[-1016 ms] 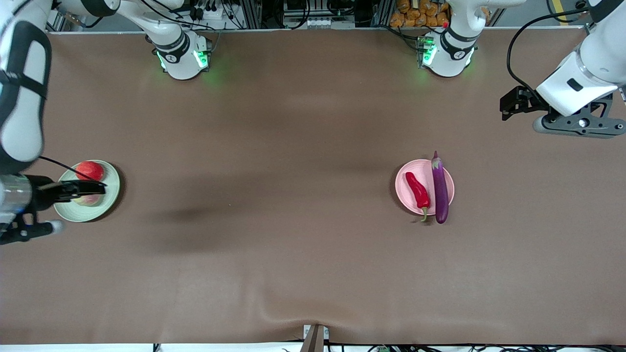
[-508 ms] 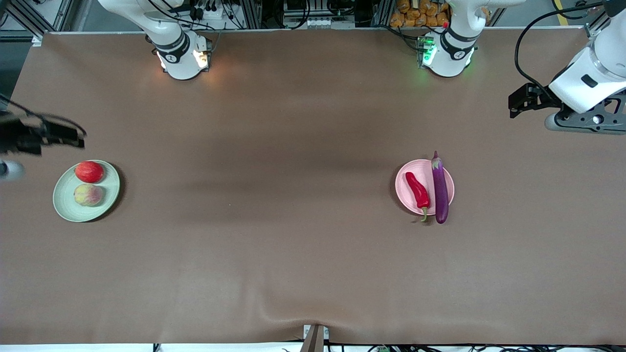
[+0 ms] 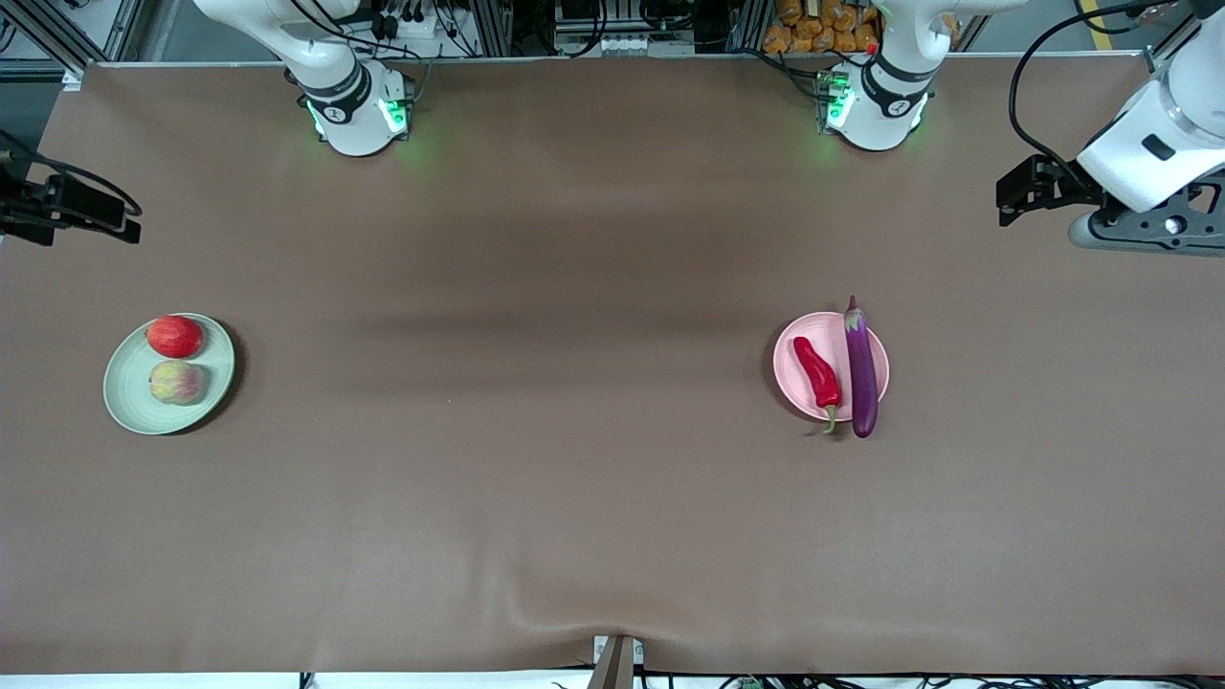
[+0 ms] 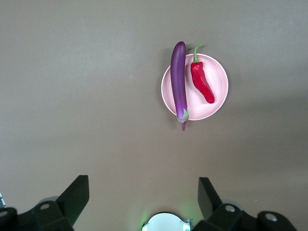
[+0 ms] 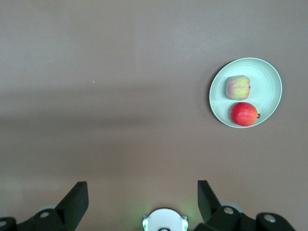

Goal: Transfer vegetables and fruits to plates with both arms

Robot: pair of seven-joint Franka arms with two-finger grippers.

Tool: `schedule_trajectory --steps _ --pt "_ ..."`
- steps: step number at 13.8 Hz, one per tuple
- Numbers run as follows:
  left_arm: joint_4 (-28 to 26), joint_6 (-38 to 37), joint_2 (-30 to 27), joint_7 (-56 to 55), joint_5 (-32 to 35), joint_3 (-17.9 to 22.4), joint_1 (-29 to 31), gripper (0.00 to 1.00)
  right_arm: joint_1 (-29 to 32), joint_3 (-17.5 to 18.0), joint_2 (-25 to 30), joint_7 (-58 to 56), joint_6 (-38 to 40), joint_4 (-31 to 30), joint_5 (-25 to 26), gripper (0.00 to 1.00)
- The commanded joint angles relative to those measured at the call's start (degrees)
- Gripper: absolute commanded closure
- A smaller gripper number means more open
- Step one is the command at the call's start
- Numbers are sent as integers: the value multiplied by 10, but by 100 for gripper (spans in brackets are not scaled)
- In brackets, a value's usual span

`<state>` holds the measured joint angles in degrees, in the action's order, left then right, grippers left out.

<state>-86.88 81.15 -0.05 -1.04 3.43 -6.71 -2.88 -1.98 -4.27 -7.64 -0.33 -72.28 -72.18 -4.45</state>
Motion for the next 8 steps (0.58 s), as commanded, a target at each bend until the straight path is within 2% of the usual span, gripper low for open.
schedule_trajectory --steps 1,3,6,8 --pt "10 -11 -3 3 0 -8 9 0 15 22 136 10 -97 -201 9 0" --pt "11 -9 -3 2 -2 -8 10 0 19 33 143 9 -96 -212 11 0" --pt "10 -7 -4 3 -10 -9 9 0 21 30 145 9 -95 -209 13 0" --pt "11 -2 -3 3 -14 -9 10 0 25 30 128 1 -94 -174 14 0"
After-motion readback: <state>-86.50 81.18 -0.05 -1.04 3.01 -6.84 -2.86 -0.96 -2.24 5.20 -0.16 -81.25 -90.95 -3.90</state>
